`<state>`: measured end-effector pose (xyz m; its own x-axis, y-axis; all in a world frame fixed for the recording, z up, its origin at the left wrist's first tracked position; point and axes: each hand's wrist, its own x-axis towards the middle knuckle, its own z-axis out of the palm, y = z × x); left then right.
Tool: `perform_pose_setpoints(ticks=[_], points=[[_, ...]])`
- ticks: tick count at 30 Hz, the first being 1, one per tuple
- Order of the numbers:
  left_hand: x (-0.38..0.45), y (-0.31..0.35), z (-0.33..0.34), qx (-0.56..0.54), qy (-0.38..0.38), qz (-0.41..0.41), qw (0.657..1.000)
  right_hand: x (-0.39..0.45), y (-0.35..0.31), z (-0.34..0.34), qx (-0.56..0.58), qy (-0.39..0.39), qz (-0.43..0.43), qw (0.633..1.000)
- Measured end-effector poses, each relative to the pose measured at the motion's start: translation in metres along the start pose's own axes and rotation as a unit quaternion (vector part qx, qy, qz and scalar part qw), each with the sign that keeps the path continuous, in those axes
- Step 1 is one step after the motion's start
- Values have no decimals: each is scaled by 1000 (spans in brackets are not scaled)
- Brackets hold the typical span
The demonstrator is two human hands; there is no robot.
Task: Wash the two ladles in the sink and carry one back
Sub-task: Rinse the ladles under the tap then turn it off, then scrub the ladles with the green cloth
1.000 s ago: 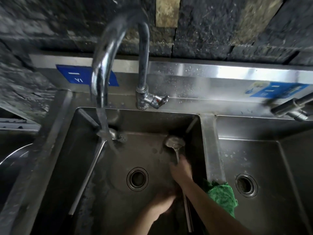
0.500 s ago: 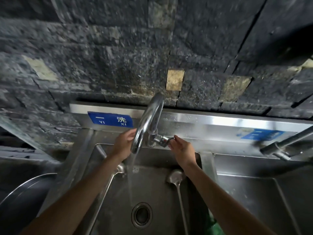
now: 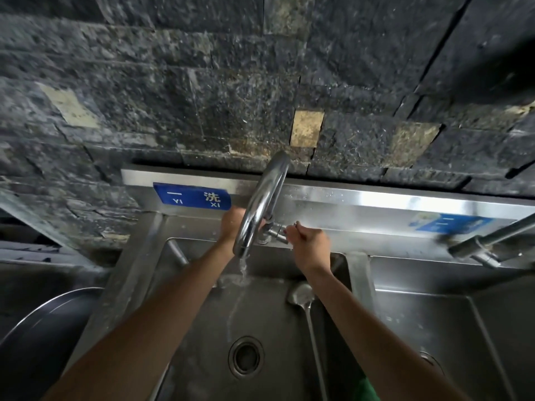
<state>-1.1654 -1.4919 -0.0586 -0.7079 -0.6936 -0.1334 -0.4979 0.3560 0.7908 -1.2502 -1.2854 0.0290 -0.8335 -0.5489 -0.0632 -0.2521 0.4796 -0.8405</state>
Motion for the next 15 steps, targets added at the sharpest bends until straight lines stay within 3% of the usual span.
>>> perform_pose_setpoints(ticks=[3,7,9,12,15], points=[[20,-21,6,-46,-41,-35,997,-1,-3,-6,-9,-11,9,1000],[-66,80,-42,-95,-67,-22,993,3,-7,-10,-41,-63,27,997],[-96,92,-49,-80,-73,8,994,-1,-6,-13,-53,-79,41,995],[-144,52,-57,-55,-55,-41,996,-33,7,-27,-46,-68,66,994],[-198,-23,-61,-21,-56,-128,990,-78,50,-53,-114,-55,75,989]])
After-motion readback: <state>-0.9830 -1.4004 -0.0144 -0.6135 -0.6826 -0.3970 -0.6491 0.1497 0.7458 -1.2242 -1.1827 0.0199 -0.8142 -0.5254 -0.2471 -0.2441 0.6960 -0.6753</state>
